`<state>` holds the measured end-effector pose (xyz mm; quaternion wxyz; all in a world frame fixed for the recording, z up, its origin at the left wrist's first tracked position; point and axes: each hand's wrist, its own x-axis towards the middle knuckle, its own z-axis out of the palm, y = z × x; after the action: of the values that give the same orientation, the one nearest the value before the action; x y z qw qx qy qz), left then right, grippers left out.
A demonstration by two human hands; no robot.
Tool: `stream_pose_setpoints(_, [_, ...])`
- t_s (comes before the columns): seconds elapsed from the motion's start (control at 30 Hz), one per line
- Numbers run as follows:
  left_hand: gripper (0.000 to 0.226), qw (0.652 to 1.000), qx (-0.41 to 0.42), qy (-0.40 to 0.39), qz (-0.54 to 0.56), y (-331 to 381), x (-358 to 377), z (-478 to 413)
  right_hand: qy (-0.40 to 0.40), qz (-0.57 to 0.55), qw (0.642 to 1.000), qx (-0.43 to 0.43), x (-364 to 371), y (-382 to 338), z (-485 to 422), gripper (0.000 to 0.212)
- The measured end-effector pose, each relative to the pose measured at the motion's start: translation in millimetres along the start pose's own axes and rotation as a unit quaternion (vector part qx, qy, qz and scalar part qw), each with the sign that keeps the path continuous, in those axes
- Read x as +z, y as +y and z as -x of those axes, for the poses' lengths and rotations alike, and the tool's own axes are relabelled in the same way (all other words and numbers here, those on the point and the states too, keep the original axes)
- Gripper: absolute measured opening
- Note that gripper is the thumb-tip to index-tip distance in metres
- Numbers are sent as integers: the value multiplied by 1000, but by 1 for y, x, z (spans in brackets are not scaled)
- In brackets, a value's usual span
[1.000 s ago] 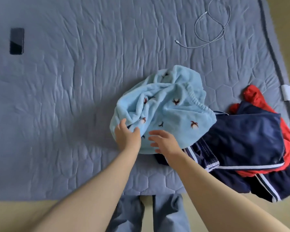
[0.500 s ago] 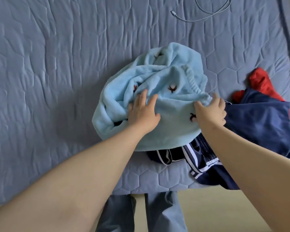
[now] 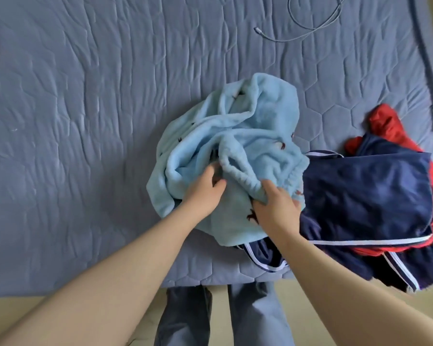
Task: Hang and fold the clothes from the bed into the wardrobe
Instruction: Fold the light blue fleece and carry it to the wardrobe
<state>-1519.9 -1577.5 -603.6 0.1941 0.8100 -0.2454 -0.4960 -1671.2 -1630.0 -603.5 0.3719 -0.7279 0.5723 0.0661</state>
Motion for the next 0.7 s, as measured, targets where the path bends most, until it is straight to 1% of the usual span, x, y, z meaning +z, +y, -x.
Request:
stream_pose_setpoints(0.03, [44, 998, 9, -2, 55, 4, -4, 8, -13, 1, 1000, -24, -2, -6, 11, 37])
stream_pose_setpoints(0.1, [56, 982, 4, -19, 186, 15, -14, 25, -22, 5, 997, -76, -8, -18, 31, 41])
stream_pose_setpoints(0.17, [69, 966, -14, -5, 256, 25, -30, 43, -28, 4, 992, -121, -16, -33, 48, 41])
stream_pose_setpoints(0.23, [67, 966, -13, 15, 259, 32, -45, 60, -37, -12, 989, -143, -24, -49, 63, 39])
stream_pose_setpoints(0.33, [45, 964, -2, 50, 262, 40, -77, 94, -34, -29, 987, -156, -43, -77, 89, 35])
stream_pose_setpoints(0.43, [24, 962, 21, 71, 264, 49, -101, 119, -24, -36, 989, -143, -56, -99, 108, 25])
stream_pose_setpoints(0.53, [18, 959, 32, 97, 263, 59, -128, 146, -20, -40, 989, -138, -67, -130, 129, 18])
stream_pose_setpoints(0.63, [16, 948, 60, 128, 285, 72, -159, 172, -5, -62, 989, -136, -82, -163, 142, 9])
stream_pose_setpoints(0.7, [13, 936, 81, 140, 312, 86, -180, 189, 6, -93, 987, -130, -97, -185, 146, 7])
